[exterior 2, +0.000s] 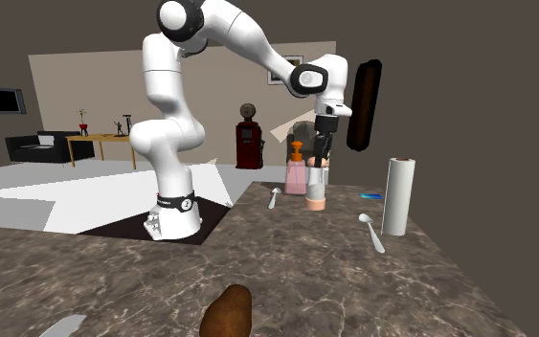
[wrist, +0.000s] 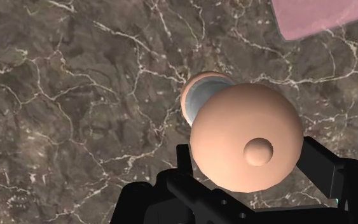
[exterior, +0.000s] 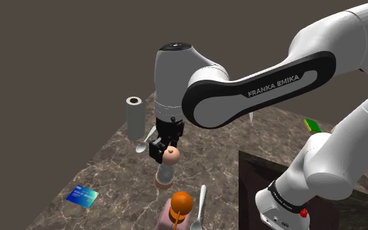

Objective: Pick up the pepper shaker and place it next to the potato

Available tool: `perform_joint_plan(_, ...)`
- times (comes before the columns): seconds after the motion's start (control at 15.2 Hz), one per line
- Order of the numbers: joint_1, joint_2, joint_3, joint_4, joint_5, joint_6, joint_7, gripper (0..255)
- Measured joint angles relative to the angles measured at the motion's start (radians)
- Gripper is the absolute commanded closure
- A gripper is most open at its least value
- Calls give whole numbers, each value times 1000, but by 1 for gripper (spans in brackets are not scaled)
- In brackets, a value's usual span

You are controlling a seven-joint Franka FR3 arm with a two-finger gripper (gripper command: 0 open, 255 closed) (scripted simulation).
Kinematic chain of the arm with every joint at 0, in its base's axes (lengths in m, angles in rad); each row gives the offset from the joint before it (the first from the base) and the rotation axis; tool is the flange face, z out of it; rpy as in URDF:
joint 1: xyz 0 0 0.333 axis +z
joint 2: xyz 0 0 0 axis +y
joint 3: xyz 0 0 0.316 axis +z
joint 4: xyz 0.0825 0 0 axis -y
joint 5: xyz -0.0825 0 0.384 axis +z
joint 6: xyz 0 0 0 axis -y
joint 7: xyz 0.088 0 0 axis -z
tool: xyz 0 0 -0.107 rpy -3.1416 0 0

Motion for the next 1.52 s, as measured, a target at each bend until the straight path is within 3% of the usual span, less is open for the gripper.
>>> perform_joint_plan(0.46, 0, -3, 0, 2, 2, -5, -1, 255)
perform_joint_plan(1.52, -5, -74, -15, 147, 28, -214, -19, 255)
